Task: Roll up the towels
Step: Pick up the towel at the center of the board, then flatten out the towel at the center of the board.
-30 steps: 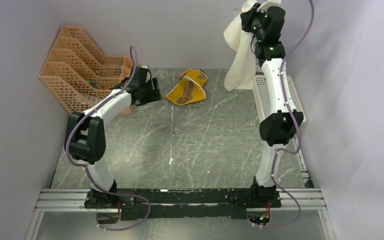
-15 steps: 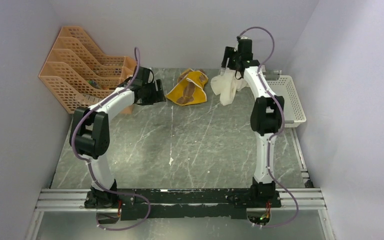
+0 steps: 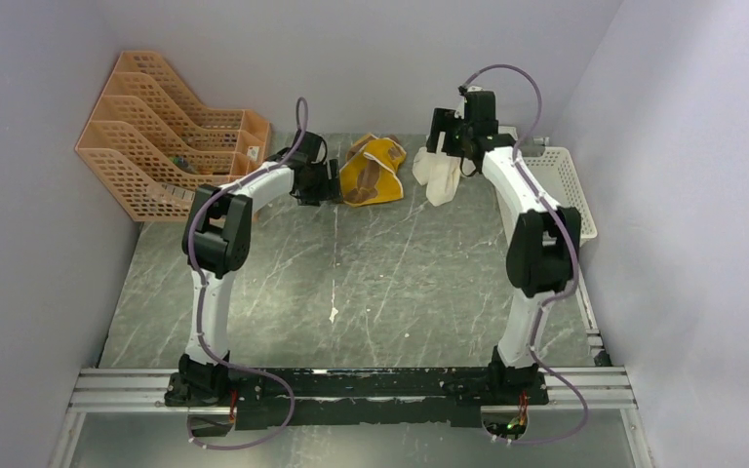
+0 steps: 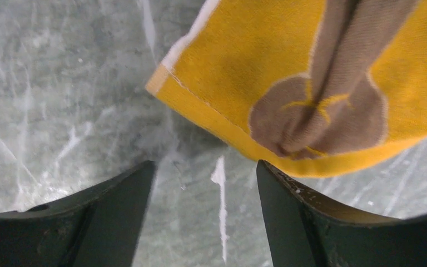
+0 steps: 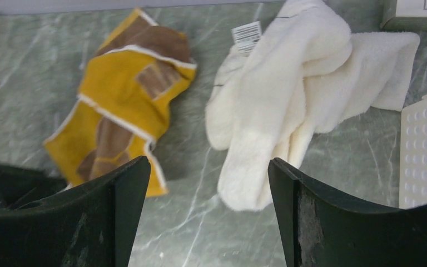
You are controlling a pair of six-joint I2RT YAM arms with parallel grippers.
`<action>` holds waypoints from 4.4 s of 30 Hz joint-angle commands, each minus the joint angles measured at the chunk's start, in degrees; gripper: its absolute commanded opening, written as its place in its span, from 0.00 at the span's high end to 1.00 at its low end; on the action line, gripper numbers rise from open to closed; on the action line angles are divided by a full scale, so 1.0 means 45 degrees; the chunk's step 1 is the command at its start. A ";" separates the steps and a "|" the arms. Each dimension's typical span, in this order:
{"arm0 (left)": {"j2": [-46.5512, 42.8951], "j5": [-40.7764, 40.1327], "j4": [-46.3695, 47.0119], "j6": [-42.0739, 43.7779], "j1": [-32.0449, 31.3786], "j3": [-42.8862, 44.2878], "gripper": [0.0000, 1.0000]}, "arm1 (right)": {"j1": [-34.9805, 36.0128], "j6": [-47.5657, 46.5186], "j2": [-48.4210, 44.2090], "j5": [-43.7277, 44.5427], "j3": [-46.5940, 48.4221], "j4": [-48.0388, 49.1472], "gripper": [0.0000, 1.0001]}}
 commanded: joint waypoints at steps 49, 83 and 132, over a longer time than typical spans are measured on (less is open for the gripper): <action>-1.0025 -0.1676 -0.3682 0.4303 0.4079 -0.3484 0.93 | 0.4936 -0.3098 0.4031 -0.2255 0.2507 0.3783 0.06; -1.0142 -0.2008 -0.3384 0.4250 0.4186 -0.3155 0.93 | 0.3506 0.1999 0.7549 -0.5634 0.6431 0.3809 1.00; -1.9981 0.1513 0.2369 0.4038 0.4184 -1.3260 0.84 | 0.0643 0.6596 -1.4842 -0.0255 -1.3373 0.2818 1.00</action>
